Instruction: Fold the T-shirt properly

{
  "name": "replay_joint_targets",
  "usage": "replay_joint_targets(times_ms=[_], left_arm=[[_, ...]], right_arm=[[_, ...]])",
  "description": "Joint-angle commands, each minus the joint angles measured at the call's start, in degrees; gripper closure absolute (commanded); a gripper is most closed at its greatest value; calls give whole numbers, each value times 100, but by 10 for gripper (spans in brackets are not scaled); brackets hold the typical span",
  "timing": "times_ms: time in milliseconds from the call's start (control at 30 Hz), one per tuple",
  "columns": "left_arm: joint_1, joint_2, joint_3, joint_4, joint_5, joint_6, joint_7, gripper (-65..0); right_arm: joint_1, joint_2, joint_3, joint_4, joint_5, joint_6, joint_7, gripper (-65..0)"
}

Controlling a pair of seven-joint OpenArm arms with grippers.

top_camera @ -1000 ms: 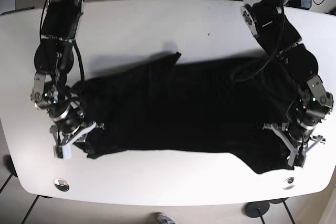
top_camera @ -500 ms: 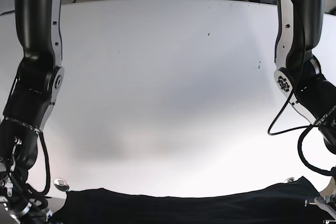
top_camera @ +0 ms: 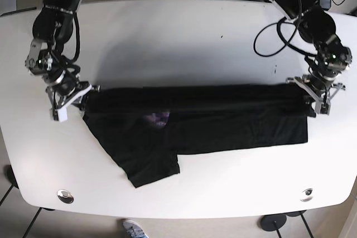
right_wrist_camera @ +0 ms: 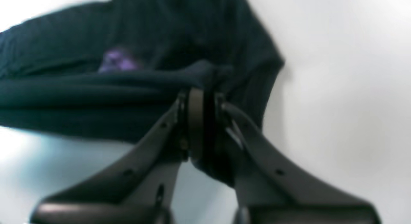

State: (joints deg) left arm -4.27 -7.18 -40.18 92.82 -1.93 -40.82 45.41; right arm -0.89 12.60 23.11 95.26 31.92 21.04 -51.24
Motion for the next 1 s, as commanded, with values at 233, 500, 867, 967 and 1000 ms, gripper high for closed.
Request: replay_joint_targets(times_ms=[233, 500, 867, 967, 1000], left_arm=[[1126, -16, -742, 578, 48, 82, -185, 0], [2137, -7, -997, 613, 48, 82, -185, -6], [2067, -60, -997, 1149, 48, 82, -167, -299], [2032, -42, -988, 1633, 48, 82, -167, -299], [1953, -25, -979, 1721, 48, 82, -167, -299]], right_arm=[[-1929, 107, 585, 896, 654, -16, 179, -21], [-2773, -104, 418, 931, 751, 125, 171, -25], [-3090, -86, 462, 1942, 751, 397, -172, -457], [-2887, -78, 462, 1924, 733, 397, -155, -457], [-2659, -86, 427, 1845, 680, 397, -155, -457]])
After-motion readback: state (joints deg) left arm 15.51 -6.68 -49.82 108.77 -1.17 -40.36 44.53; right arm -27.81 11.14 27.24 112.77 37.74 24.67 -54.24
